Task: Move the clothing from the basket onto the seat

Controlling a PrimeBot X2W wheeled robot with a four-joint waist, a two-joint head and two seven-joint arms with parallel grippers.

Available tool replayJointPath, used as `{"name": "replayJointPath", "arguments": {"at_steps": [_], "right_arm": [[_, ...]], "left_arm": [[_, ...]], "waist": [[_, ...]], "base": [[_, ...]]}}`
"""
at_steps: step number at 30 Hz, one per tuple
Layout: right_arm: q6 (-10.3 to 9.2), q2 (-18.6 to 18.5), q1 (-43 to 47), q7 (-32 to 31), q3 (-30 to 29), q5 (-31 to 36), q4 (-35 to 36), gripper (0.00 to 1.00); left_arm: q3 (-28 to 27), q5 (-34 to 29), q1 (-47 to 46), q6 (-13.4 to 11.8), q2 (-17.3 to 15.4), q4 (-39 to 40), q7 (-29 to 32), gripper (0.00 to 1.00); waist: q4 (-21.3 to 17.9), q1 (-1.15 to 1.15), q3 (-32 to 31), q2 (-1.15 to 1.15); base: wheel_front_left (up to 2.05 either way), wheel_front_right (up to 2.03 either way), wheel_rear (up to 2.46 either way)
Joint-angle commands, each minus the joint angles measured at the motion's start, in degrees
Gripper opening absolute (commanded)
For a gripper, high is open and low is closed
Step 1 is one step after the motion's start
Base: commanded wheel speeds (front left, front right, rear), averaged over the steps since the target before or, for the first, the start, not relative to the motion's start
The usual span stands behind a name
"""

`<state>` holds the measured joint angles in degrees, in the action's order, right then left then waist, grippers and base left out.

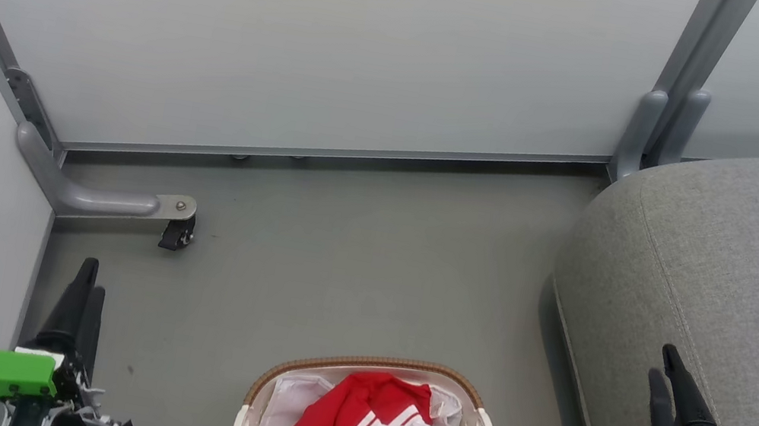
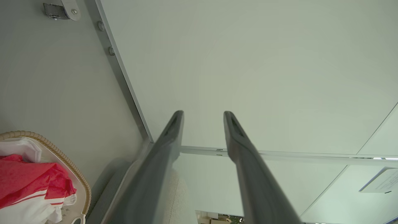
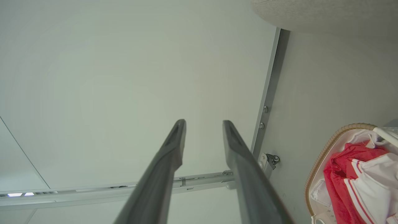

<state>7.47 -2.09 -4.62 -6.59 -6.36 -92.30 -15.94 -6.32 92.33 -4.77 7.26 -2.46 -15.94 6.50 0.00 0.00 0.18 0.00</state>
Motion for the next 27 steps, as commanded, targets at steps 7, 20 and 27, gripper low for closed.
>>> {"name": "replayJointPath", "arguments": {"at_steps": [7, 20, 27], "right_arm": [[0.00, 0.0, 0.9, 1.7, 1.2, 1.3, -0.2, 1.00], [0.01, -0.2, 1.9, 5.2, 1.5, 7.9, -0.2, 1.00], [0.01, -0.2, 2.1, 6.9, 0.7, 15.8, 1.5, 1.00]], "left_arm": [[2.0, -0.8, 1.2, 0.0, 0.0, 0.1, -1.7, 1.00], [5.6, -3.8, 2.9, 0.1, -0.1, 1.2, -5.2, 1.00], [6.3, -9.3, 3.4, 0.1, -0.1, 2.4, -6.9, 1.00]], "waist": [[0.0, 0.00, -0.2, 0.00], [0.1, 0.00, -0.7, 0.00], [0.1, 0.00, -0.9, 0.00]], "base": [[0.00, 0.00, 0.00], [0.00, 0.00, 0.00], [0.00, 0.00, 0.00]]}}
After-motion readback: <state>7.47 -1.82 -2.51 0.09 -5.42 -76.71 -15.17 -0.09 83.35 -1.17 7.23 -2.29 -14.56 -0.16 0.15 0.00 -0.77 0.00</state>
